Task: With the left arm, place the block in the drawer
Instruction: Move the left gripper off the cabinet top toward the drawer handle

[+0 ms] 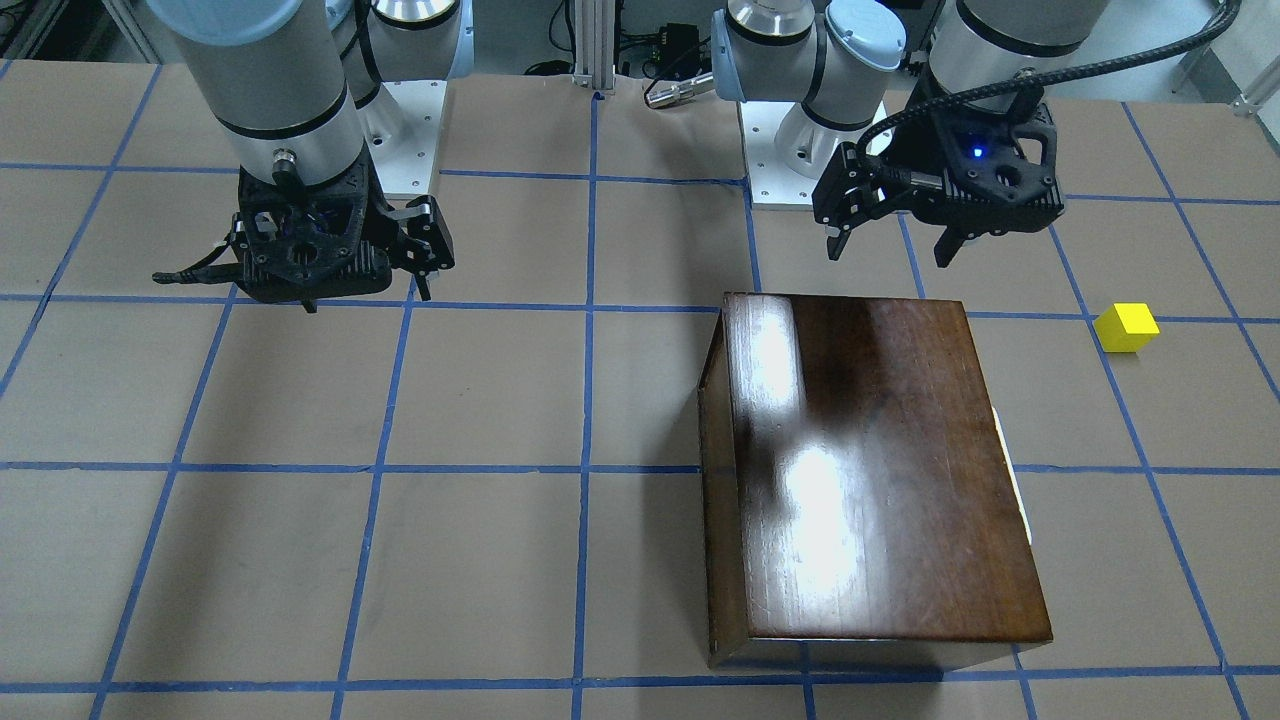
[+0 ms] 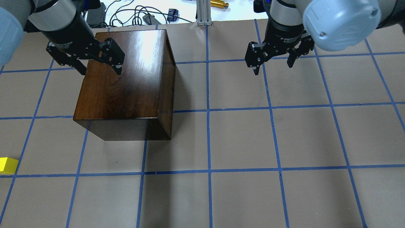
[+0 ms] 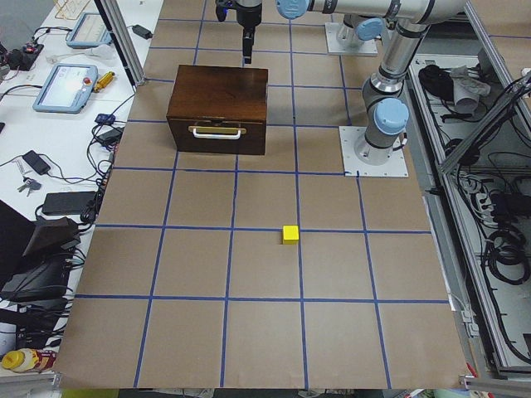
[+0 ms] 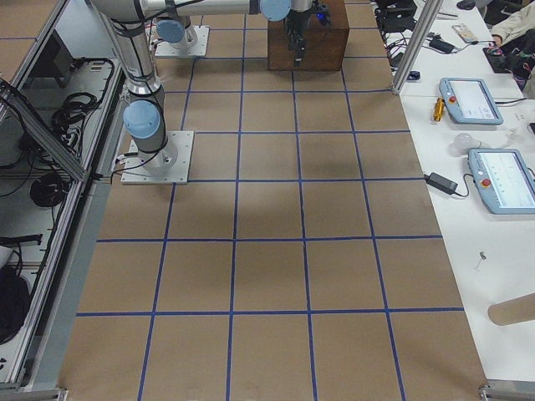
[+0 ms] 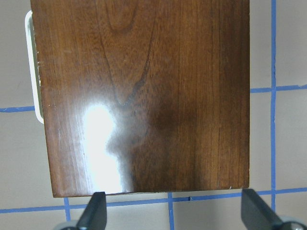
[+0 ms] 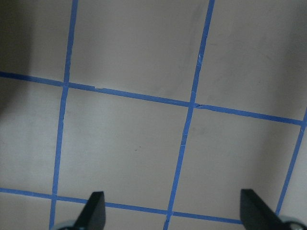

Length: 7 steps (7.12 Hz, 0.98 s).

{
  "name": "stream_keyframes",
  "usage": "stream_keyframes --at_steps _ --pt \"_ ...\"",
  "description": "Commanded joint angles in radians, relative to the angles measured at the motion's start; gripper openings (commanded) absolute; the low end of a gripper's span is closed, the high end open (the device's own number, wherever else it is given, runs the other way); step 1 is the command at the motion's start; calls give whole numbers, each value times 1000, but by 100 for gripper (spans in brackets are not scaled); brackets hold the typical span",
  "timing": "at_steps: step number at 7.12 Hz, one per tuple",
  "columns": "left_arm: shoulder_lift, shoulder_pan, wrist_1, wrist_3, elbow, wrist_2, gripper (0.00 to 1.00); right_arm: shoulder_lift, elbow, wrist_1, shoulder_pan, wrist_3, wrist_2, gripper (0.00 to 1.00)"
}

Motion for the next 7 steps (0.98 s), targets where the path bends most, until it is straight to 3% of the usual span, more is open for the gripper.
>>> stream_keyframes --at_steps 1,7 --pt "4 4 0 0 0 -1 100 0 0 0 0 -1 0 100" --pt "4 7 0 3 1 8 100 0 0 0 0 1 0 100"
